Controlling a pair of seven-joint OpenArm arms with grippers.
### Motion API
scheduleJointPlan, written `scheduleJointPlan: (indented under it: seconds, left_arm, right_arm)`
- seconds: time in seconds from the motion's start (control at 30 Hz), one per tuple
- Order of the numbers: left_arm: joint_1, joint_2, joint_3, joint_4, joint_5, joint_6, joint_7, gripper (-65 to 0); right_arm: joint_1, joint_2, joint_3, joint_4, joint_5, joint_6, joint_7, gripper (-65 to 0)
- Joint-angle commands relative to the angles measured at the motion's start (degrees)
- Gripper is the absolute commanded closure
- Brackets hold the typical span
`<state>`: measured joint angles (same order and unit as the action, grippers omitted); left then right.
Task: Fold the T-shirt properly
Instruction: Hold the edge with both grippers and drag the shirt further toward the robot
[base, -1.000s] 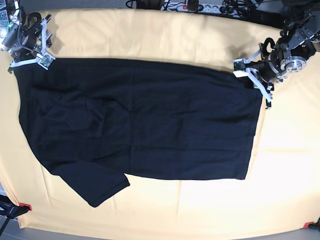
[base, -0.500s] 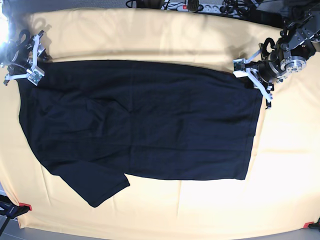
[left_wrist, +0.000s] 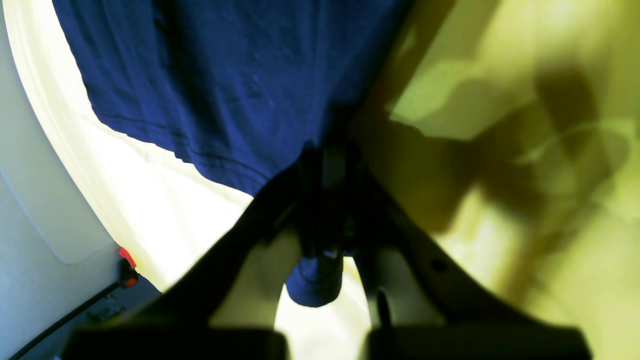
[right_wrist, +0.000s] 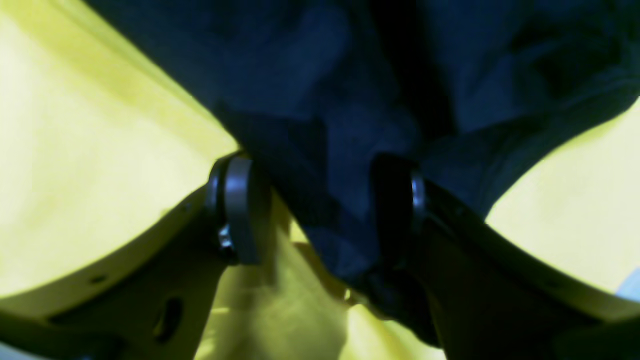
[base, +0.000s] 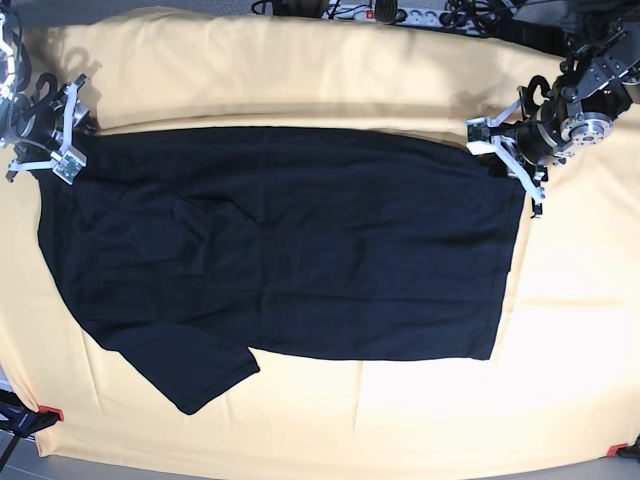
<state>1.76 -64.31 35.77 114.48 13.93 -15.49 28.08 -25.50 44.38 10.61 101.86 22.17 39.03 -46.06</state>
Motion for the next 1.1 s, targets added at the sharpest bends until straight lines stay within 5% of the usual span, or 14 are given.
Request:
scheduleJointPlan:
  seconds: [0.0,0.17,0.63,0.73,0.9,1.07]
  left_arm:
    - [-0.68,-1.42,-0.57,0.55,0.57,0.72,0.22,0.0]
    - [-0.68,-1.42,-0.57,0.57,0.59,0.72,0.22,0.0]
    - [-0.68,-1.4,-0.57,0.63,0.59,0.72,0.22,0.0]
    - [-0.68,-1.4,-0.57,0.63,0.57,0.74,0.22,0.0]
    - [-0.68,-1.42,-0.57,0.63,0.57,0.72,0.22,0.0]
    - [-0.68,-1.4,-0.57,0.63,0.59,0.72,0.22,0.0]
  right_arm:
    - [0.98,1.2,0.63,0.02,-2.62,-2.16,-0.02,-34.5]
    - [1.07,1.18,0.63,0.02,-2.8,-2.73,0.04,-34.5]
    - [1.38,1.18,0.63,0.02,-10.34,-19.87,0.44,-34.5]
    - [1.38,1.16,0.63,0.02,-10.67,-21.42,0.39,-34.5]
    - [1.36,1.05,0.63,0.02,-9.7,-20.06,0.2,-34.5]
    - [1.33,1.03,0.63,0.02,-2.32,-10.01,-0.22,-34.5]
